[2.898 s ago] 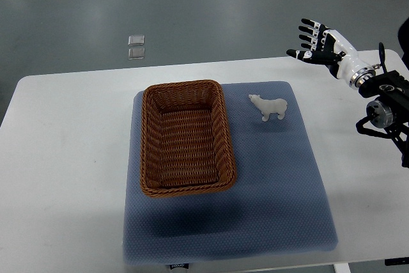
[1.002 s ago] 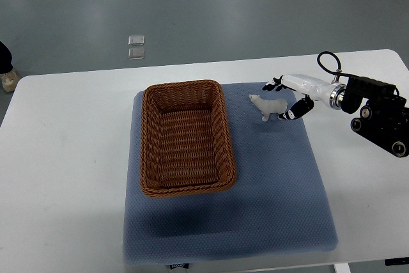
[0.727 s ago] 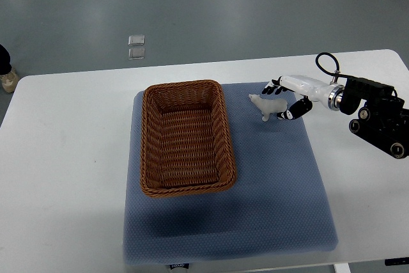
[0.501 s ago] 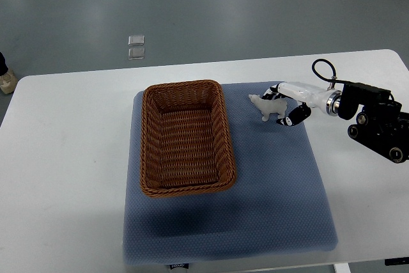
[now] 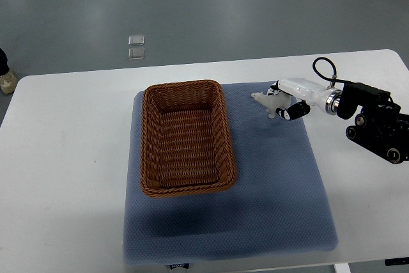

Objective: Place white bear in brown basket with right hand
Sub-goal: 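Close the right hand's fingers around the white polar bear, then lift the bear and carry it over the brown wicker basket, then release the bear into the basket and withdraw the right hand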

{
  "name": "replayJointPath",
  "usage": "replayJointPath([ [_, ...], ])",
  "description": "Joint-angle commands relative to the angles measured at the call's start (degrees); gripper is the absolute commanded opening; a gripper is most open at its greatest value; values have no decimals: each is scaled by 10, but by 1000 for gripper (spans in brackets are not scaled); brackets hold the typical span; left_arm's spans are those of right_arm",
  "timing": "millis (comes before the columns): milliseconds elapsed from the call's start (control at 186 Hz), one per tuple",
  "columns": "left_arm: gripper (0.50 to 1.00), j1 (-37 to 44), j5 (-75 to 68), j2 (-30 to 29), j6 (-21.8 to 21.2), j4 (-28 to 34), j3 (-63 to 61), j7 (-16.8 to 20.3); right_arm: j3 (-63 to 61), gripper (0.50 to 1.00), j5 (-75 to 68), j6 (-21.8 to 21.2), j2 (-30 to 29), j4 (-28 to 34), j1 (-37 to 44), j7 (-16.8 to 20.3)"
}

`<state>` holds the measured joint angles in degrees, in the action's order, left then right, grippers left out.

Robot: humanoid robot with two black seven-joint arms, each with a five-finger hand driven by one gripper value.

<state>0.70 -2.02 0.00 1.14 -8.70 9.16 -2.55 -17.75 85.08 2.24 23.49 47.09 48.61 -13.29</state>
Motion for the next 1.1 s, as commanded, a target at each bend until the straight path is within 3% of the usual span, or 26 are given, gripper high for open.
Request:
replayJointPath([
  [0,1000,0,0,0,0,0,0,0,0,500,0,2,2,0,4,-1],
  [296,1000,0,0,0,0,0,0,0,-1,500,-2,15,6,41,46,-11],
  [679,1000,0,0,0,0,0,0,0,10,500,-5,11,-9,133,96,-81],
  [1094,1000,0,0,0,0,0,0,0,79,500,-2,11,-44,137,108,-122],
])
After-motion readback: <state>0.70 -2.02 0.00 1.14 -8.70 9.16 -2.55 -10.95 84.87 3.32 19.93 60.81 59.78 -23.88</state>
